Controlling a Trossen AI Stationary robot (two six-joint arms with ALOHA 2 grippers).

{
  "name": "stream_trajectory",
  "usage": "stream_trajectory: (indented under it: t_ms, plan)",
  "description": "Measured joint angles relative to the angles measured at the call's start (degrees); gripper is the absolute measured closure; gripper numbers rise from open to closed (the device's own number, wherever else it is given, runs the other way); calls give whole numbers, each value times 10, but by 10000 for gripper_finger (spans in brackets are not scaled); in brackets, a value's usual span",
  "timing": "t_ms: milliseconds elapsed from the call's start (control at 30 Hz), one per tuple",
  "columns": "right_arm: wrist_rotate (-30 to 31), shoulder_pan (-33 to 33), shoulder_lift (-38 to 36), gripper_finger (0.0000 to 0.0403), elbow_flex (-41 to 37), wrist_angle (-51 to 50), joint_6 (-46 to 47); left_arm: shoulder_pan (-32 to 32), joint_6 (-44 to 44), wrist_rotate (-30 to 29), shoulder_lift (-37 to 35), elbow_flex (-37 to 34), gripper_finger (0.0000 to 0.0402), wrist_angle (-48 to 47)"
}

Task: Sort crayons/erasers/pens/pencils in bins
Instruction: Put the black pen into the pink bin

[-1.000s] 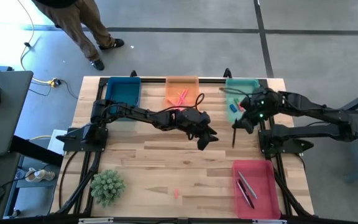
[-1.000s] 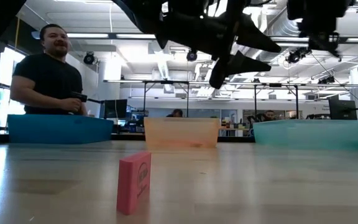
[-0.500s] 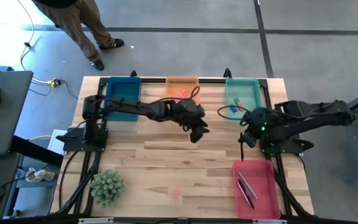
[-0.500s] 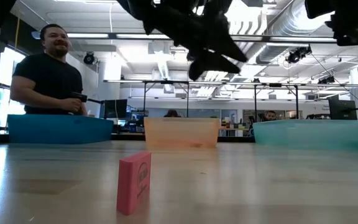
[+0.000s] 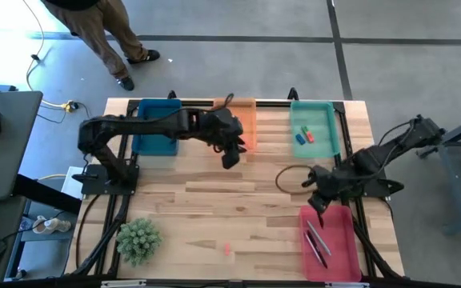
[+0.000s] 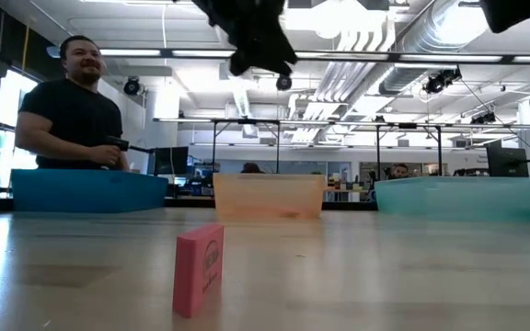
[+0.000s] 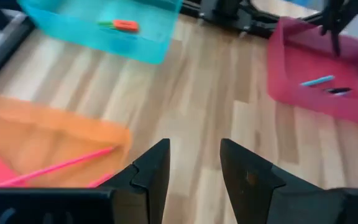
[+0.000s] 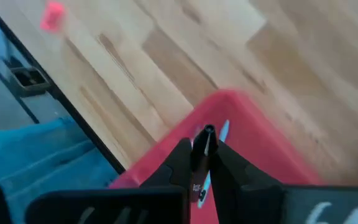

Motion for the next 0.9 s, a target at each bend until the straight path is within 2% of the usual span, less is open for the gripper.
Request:
stream_trajectory:
  t_ms: [133, 300, 667, 900]
  plan:
    - [2, 51, 37, 388, 0, 4, 51, 0, 13, -35, -34, 0, 273, -49]
    - [2, 104, 81, 388, 0, 14, 112, -1, 12, -39, -54, 0, 273, -64]
    - [4, 189, 197, 388, 0, 86, 236, -10, 12, -42, -55, 0, 273, -88]
    - [-10, 223, 257, 384, 0, 122, 303, -18, 3, -84, -55, 0, 273, -166]
